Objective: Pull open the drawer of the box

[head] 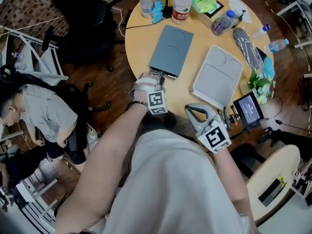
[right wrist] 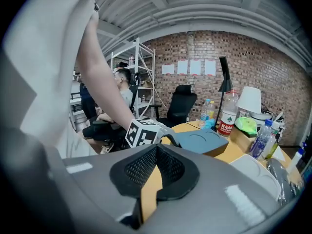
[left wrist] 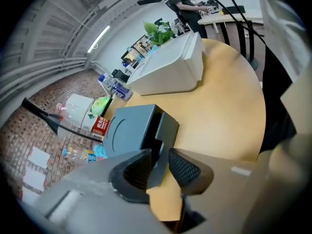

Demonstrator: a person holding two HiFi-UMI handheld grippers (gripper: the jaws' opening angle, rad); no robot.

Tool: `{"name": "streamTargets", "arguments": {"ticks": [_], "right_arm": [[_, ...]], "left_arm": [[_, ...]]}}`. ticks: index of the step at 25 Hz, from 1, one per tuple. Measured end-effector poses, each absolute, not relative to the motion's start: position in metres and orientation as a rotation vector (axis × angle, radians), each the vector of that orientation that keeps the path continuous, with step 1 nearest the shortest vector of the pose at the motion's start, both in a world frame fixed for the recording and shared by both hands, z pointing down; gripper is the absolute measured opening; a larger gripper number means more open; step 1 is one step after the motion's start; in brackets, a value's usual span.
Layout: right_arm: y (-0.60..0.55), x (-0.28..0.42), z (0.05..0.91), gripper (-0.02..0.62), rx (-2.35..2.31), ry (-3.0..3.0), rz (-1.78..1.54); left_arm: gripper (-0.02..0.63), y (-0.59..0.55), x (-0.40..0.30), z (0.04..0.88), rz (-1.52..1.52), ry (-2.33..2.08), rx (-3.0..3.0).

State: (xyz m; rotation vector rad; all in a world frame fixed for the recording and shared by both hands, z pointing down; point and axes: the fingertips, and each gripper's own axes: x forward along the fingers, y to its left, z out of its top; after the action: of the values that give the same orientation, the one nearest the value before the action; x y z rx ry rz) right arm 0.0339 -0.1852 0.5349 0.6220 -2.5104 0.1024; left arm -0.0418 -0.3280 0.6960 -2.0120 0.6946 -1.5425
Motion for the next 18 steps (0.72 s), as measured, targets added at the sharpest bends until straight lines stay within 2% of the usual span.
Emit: {"name": "streamTargets", "arguments": {"ticks": [7, 9, 18], "right_arm": [[-0.188, 0.044, 0.529, 0.005, 0.673, -2.496, 0.096], [-0.189, 0.046, 0.529, 0.005, 0.682, -2.498, 0.098], [-0.188, 0.038, 0.525, 0.005, 0.647, -2.52, 0.07]], "left_arm": [[0.1, -0.331, -0.037, 0.711, -1.595, 0.589, -1.956], [0.06, -0.332, -0.038, 0.71, -1.597, 0.585, -1.949], [0.046, -0.299, -0.047, 0.711, -1.636, 0.506, -1.967]]}}
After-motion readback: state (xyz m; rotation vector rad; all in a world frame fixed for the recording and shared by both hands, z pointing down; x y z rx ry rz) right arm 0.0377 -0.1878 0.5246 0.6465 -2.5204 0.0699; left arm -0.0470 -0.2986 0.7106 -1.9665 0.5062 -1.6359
